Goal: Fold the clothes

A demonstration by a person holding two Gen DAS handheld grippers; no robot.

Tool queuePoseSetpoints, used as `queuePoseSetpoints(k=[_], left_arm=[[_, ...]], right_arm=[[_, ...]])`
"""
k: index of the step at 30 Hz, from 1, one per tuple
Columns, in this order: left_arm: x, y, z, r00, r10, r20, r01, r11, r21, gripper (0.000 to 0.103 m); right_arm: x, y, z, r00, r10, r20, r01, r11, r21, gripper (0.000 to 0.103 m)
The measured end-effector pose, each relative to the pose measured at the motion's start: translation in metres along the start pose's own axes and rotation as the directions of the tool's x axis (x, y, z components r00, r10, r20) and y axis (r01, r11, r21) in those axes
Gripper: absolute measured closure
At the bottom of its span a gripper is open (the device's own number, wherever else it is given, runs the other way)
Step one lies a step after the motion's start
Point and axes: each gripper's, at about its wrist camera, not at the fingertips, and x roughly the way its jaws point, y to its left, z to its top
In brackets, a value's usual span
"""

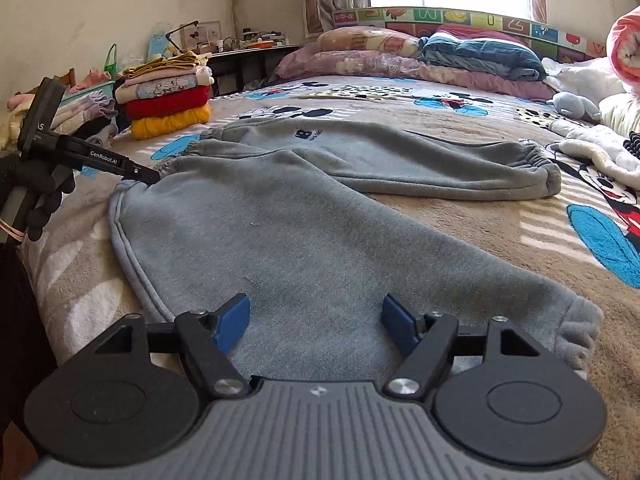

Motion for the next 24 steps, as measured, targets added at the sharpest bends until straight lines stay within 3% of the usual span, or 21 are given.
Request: queuePoseSetpoints(k=[5, 8, 12, 16, 18, 21, 24], left_arm=[[-0.024, 0.002, 0.033, 0.988, -0.057, 0.143, 0.073, 0.991, -0.111, 0.071], [-0.031, 0.002, 0.059, 0.975, -0.093, 0.200, 0.125, 0.980, -0.155, 0.059], [-0.016, -0.004, 0.094, 0.980, -0.083, 0.183, 0.108, 0.985, -0.136, 0.056], [0.009, -0.004, 0.114, 0.987, -0.060, 0.151, 0.082, 0.986, -0.147, 0.056], [0.022, -0.002, 0.112, 0.989, -0.046, 0.138, 0.068, 0.985, -0.159, 0.056], [0.045, 0.002, 0.104, 0.992, -0.083, 0.099, 0.102, 0.974, -0.204, 0.056], [0.063, -0.002, 0.100, 0.998, -0.040, 0.052, 0.048, 0.985, -0.169, 0.056]], right_arm=[[-0.019, -0.018, 0.011, 0.996, 0.035, 0.083, -0.044, 0.993, 0.107, 0.030], [-0.026, -0.030, 0.026, 0.990, 0.043, 0.135, -0.063, 0.987, 0.149, 0.030], [-0.045, -0.047, 0.055, 0.980, 0.028, 0.198, -0.070, 0.975, 0.210, 0.030], [-0.053, -0.078, 0.093, 0.979, -0.044, 0.201, -0.009, 0.967, 0.255, 0.030], [-0.051, -0.104, 0.111, 0.978, -0.083, 0.189, 0.020, 0.949, 0.314, 0.030], [-0.042, -0.144, 0.131, 0.979, -0.121, 0.166, 0.050, 0.922, 0.384, 0.030], [-0.013, -0.181, 0.144, 0.981, -0.163, 0.104, 0.110, 0.913, 0.393, 0.032]])
